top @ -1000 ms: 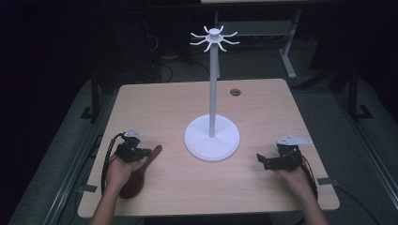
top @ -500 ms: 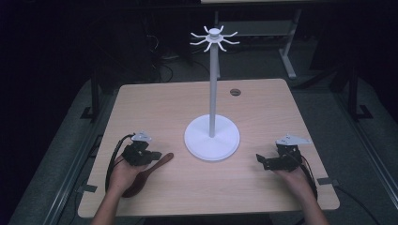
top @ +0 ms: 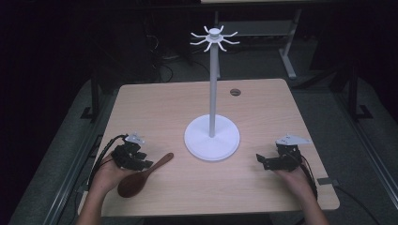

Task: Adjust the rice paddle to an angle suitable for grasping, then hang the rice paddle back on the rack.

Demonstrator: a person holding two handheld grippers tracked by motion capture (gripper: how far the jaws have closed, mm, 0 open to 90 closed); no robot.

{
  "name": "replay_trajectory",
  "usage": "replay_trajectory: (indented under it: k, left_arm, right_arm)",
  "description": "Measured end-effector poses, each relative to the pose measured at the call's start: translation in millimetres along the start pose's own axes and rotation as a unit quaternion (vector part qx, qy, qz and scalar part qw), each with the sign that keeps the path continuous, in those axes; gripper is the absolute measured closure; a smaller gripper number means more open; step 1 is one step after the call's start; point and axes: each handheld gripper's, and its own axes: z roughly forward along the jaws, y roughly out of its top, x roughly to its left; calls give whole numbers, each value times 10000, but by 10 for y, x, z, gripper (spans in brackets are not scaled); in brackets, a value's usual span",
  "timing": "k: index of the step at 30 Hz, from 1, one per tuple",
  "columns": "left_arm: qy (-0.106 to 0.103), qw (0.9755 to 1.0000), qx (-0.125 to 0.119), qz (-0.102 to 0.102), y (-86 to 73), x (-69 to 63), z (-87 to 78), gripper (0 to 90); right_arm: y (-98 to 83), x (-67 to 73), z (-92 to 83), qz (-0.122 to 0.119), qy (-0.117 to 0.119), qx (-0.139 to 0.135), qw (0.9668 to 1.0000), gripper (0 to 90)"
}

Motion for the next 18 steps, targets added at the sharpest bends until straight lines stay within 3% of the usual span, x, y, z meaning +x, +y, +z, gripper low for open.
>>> replay_trajectory:
  k: [7, 12, 15, 18]
  left_arm:
    - [7, 9980, 586, 223, 129, -10, -22, 425]
    - [-62, 9962, 815, 310, 233, -32, 27, 424]
    - [-48, 9941, 1001, 406, 300, -52, 75, 425]
    - [-80, 9922, 1193, 365, 356, -68, 121, 425]
  right_arm:
    - [2, -3, 7, 5, -8, 10, 10000, 17]
    - [1, -3, 6, 1, -23, 4, 10000, 17]
    - [0, -11, 7, 8, -26, 6, 10000, 17]
    - [1, -23, 9, 31, -53, -1, 10000, 17]
